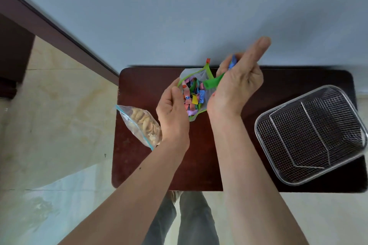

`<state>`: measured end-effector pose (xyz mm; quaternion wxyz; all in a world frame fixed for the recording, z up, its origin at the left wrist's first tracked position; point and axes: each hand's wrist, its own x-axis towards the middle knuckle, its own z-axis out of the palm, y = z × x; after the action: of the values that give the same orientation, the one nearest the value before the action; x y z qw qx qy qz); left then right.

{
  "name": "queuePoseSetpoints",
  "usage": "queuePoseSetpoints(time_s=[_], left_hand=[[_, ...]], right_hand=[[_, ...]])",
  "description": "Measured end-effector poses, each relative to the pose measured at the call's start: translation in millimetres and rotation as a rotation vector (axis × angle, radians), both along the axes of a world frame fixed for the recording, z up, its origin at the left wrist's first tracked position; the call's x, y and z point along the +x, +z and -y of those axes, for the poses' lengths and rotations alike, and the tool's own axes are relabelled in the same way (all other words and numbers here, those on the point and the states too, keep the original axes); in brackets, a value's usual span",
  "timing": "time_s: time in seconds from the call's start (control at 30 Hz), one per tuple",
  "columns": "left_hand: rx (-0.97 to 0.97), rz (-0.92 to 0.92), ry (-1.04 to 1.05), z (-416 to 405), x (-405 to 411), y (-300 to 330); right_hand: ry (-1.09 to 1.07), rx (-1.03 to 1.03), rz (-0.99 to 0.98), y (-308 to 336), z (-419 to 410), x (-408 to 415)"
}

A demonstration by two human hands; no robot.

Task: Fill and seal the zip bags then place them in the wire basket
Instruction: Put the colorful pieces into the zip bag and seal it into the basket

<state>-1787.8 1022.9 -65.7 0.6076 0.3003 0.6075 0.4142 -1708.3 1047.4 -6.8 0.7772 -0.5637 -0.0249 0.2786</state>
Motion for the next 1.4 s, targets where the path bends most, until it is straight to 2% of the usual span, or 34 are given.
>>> queuePoseSetpoints(time_s=[0.17,0.3,0.57,0.83,0.97,1.07,1.2,1.4], left_hand=[[-0.02,-0.009,-0.011,4,1,5],[-0.025,-0.046,-0.021,1,-3,4],[-0.055,-0.064,-0.056,-3,-6,7],[-0.077,-0.138,-0.163,-17,-14,14],[-0.095,-0.245,-0.241,-31,-17,19],[-0.061,-0.303,-0.291,-49,-16,26],[-0.008,-0.239,-0.328,-75,-11,26],[0.014,-0.113,-0.519,-103,-3,5]], right_hand=[[0.082,-0.032,0.095,-7,4,-8],[0.071,-0.077,0.053,-13,8,-9],[0.093,-0.129,0.106,-23,8,-5],[0.166,-0.414,0.097,-35,12,-1],[0.287,-0.633,0.175,-44,4,-2],[0.337,-0.713,0.24,-43,-5,-1],[0.35,-0.794,0.32,-41,-19,0],[0.372,-0.833,0.378,-43,-23,8]])
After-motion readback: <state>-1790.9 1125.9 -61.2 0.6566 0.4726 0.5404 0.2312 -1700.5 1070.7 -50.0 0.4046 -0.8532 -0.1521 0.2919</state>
